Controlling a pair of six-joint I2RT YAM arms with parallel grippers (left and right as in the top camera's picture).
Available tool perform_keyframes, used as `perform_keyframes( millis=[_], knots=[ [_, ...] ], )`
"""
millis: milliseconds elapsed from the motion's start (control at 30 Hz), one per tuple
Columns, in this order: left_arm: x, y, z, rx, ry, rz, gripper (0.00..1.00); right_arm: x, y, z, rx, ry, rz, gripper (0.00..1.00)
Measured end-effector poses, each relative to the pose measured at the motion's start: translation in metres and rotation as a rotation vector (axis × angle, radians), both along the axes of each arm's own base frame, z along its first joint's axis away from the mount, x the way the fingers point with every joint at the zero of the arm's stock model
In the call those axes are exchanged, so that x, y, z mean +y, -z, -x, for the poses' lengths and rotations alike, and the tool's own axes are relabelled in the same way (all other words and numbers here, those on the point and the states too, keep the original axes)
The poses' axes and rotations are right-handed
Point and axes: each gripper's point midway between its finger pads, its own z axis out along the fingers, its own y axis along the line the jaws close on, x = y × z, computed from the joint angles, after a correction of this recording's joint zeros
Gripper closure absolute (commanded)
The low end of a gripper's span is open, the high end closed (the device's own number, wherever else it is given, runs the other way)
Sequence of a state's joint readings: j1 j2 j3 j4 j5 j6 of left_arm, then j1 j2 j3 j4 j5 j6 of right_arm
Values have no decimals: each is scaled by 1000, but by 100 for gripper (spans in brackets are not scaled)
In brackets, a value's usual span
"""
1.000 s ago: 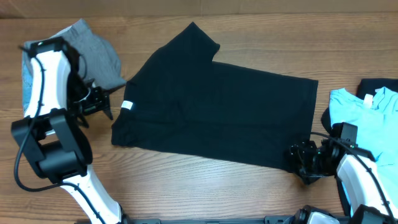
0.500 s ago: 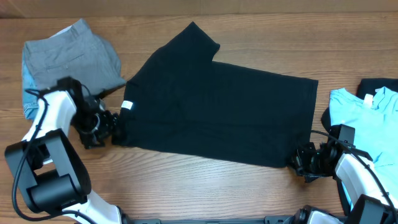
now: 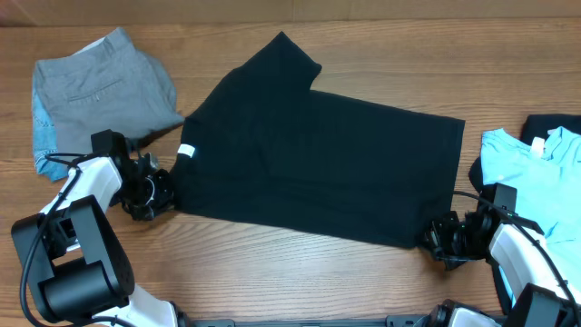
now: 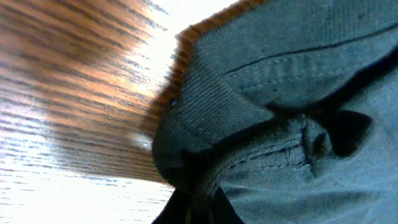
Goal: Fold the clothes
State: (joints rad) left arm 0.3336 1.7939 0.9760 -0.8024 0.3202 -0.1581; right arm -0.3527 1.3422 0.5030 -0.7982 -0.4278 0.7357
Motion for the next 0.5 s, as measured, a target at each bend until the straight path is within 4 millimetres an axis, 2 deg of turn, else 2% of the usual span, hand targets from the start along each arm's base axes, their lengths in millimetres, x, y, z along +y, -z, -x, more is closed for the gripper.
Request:
perform_keyframes(
  millis=[100,133,200,267,300,333,367,400,433,467,500],
  knots=[
    [0,0,18,77,-1,-7,96,4,-2,18,90,-4,-15,91],
    [3,-1,29,124,-3,-23,96,6,-4,24,119,-3,-24,91],
    [15,-4,57,217,-28,-67,96,9,-10,36,182,-5,-40,90],
    [29,-17,72,238,-70,-101,94,10,-11,38,194,-5,-45,89],
    [34,-24,76,234,-87,-115,81,10,-11,38,191,-5,-45,88],
    [37,-32,80,227,-102,-128,73,9,-10,37,187,-6,-42,83],
    [41,-41,84,217,-119,-150,59,7,-9,35,183,-5,-28,77],
    [45,-47,85,203,-129,-171,47,6,-8,35,181,-8,-19,64],
    [46,-50,87,202,-133,-184,41,3,-7,35,180,-13,-1,54],
    [47,-51,89,206,-133,-190,22,1,-7,35,180,-14,8,47],
    [47,-51,90,213,-136,-195,20,-3,-7,34,178,-27,31,45]
  ],
)
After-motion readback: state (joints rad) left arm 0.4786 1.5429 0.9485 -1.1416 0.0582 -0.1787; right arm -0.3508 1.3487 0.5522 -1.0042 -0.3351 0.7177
